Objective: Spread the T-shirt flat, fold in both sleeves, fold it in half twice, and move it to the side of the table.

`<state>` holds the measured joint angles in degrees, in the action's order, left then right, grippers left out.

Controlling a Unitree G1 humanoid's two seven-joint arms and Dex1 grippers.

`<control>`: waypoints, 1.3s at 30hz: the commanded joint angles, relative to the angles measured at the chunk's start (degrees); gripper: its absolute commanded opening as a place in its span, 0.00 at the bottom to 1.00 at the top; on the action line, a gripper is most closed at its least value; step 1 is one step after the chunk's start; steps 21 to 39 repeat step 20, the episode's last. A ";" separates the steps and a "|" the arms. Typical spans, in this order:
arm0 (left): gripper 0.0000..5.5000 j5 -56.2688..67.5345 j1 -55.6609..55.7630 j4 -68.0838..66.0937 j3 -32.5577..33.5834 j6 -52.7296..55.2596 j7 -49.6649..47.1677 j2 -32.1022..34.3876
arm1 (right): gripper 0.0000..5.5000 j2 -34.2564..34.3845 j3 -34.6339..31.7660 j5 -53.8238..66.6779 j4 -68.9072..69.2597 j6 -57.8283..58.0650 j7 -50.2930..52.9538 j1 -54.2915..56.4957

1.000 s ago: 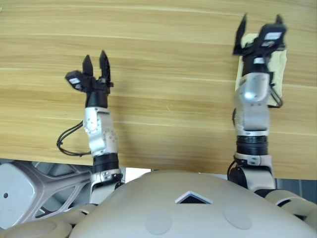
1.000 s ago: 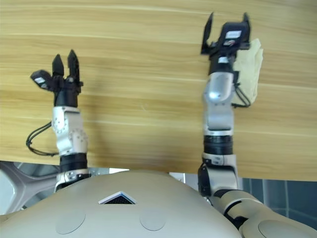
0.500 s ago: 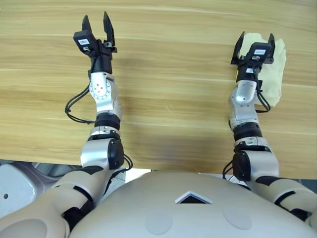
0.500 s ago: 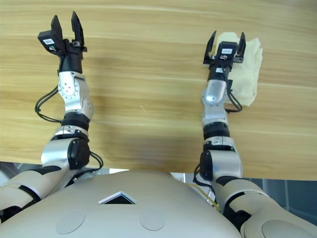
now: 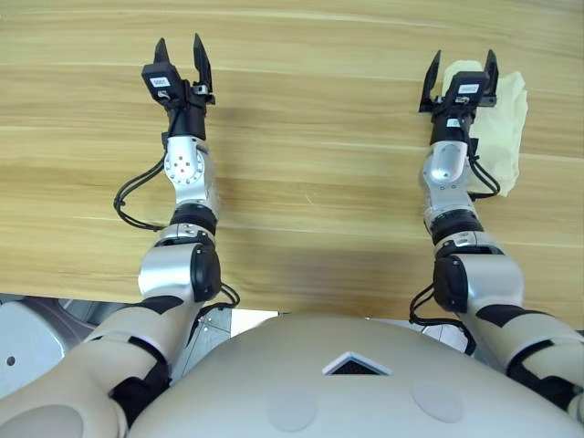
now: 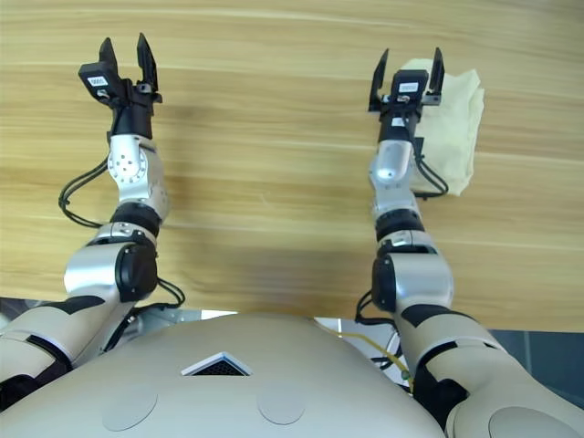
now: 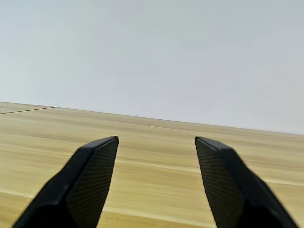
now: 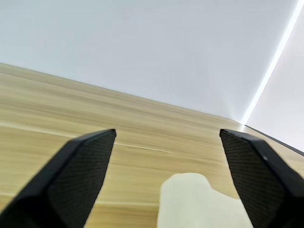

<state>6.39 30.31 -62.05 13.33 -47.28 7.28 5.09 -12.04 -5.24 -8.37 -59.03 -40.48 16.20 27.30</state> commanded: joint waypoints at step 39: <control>0.54 -5.73 -1.27 -0.67 -3.61 3.45 -7.54 0.00 | 0.73 0.54 -0.47 1.82 -1.33 -3.49 -2.49 -0.33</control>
